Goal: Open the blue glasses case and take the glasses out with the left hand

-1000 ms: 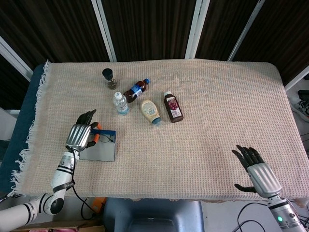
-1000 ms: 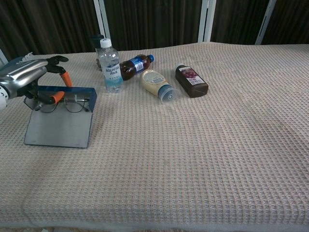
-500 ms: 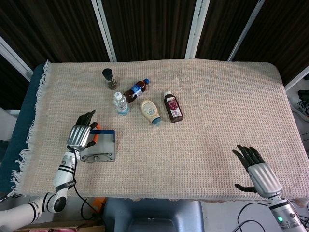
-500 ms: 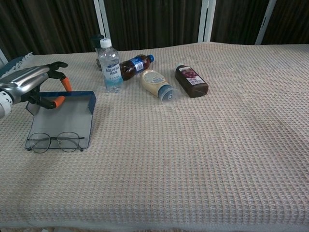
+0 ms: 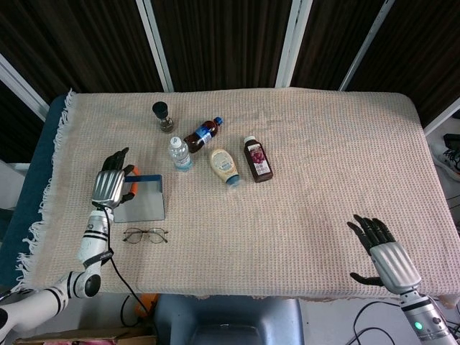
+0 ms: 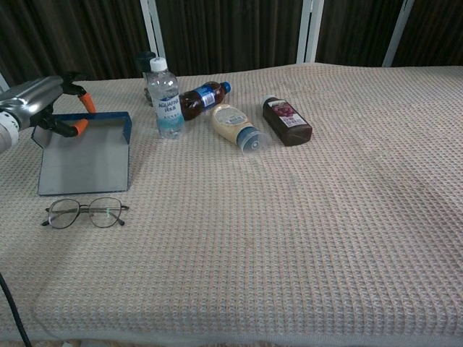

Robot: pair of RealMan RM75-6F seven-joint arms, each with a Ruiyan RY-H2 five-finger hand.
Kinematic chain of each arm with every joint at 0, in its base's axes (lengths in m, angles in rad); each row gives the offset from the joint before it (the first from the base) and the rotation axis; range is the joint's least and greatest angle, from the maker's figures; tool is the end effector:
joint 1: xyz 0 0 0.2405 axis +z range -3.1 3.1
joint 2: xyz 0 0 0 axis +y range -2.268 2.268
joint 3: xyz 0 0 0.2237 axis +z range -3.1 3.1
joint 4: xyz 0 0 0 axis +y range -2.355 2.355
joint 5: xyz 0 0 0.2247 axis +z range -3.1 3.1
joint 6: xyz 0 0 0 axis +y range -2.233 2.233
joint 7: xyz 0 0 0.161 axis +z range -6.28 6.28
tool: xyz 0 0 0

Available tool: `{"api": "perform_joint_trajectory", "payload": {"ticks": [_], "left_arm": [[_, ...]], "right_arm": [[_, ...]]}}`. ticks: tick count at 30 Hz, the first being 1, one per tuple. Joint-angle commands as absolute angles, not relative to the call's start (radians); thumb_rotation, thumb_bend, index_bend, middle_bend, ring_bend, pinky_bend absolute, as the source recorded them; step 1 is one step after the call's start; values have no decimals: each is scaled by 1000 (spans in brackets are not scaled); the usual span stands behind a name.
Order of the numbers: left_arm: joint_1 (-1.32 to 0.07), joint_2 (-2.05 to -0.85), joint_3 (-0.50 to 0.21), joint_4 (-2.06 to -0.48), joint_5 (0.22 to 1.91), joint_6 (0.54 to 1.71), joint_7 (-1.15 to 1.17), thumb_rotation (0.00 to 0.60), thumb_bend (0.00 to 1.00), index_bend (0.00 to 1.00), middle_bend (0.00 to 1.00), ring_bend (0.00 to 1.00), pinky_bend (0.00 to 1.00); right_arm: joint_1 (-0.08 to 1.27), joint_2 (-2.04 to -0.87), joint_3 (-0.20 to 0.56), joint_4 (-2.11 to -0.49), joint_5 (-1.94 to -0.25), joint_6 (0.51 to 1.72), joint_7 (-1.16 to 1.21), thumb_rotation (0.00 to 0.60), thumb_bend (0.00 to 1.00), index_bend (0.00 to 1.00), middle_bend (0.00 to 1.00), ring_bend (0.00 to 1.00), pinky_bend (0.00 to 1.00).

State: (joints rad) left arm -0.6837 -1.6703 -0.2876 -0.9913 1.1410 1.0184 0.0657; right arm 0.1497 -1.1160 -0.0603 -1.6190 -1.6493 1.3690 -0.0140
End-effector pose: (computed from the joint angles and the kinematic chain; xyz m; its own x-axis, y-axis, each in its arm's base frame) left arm -0.2097 0.4082 0.0149 0.3486 0.0467 0.9361 0.9351 -0.0847 -0.3440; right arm -0.2708 -0.1840 0.0898 0.4424 -0.1936 0.8757 -0.8901 -0.2141 0.4024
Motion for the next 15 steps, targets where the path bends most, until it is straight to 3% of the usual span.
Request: {"api": "perform_joint_trajectory", "payload": {"ticks": [1,5,9,15], "left_arm": [[-714,-1696,-306,-919,1102,948,58,600,437,529,11,0,119],[-719,-1694,-292,-896,1066,870,86,600,435,359,9,0,118],[-711,-1668,-274,-920,1050,832,113,600,424,45,0,0,115],[-667,-1554,-256,-1098,1063,882,155,600,383,0,0,0,111]], "right_arm": [[151,-1117,-59,-1619,-1646,1367,-17,600,188,0,0,0,0],[152,-1121,-56,-1618,-1640,1362,-23,600,188,0,0,0,0],[154,-1124,-57,-1618,-1638,1356,-30,600,188,0,0,0,0],[154,-1126,-60,-1621,-1639,1353,-39,600,188,0,0,0,0]]}}
